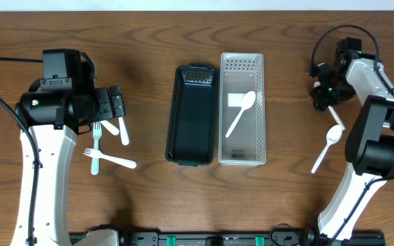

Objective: Pack container
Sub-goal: 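Grasp another white spoon on the right with the right gripper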

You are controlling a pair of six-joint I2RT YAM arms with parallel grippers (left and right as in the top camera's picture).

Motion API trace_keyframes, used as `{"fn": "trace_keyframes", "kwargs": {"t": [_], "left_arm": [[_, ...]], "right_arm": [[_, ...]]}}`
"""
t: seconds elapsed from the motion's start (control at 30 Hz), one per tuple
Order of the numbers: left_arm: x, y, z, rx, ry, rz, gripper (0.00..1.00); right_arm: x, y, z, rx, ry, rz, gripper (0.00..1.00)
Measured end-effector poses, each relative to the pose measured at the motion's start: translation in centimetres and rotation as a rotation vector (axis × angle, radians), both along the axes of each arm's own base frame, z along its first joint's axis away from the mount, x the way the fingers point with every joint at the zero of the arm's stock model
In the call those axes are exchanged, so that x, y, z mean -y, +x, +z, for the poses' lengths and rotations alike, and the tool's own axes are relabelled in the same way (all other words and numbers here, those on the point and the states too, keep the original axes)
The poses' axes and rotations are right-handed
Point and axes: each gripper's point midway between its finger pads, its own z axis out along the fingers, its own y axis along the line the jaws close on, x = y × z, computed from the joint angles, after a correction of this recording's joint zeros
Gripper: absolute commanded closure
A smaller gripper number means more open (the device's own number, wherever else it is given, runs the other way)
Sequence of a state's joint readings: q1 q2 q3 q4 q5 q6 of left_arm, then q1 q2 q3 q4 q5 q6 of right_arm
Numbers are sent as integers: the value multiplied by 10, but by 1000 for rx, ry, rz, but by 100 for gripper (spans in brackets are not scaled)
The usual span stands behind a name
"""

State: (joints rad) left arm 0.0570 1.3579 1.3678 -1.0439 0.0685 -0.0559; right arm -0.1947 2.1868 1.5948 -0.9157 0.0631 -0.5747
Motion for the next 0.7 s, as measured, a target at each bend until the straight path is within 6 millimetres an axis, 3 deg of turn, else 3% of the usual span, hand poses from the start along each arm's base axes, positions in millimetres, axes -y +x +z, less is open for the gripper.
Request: {"fn": "trace_keyframes", "kwargs": {"t": [0.23,0.47,0.6,0.7], "left_arm": [[0,0,0,0,0,0,2],[0,-1,0,-5,0,0,2],[0,-1,-1,-5,0,0,2],[0,-1,-1,-5,0,0,2]], "right_arm": [[-2,-5,-1,-16,11,-2,75],[-3,-6,-1,-20,17,-18,84],[-3,-6,-1,-20,17,-25,99],[-3,-6,-1,-18,14,-41,99]]}}
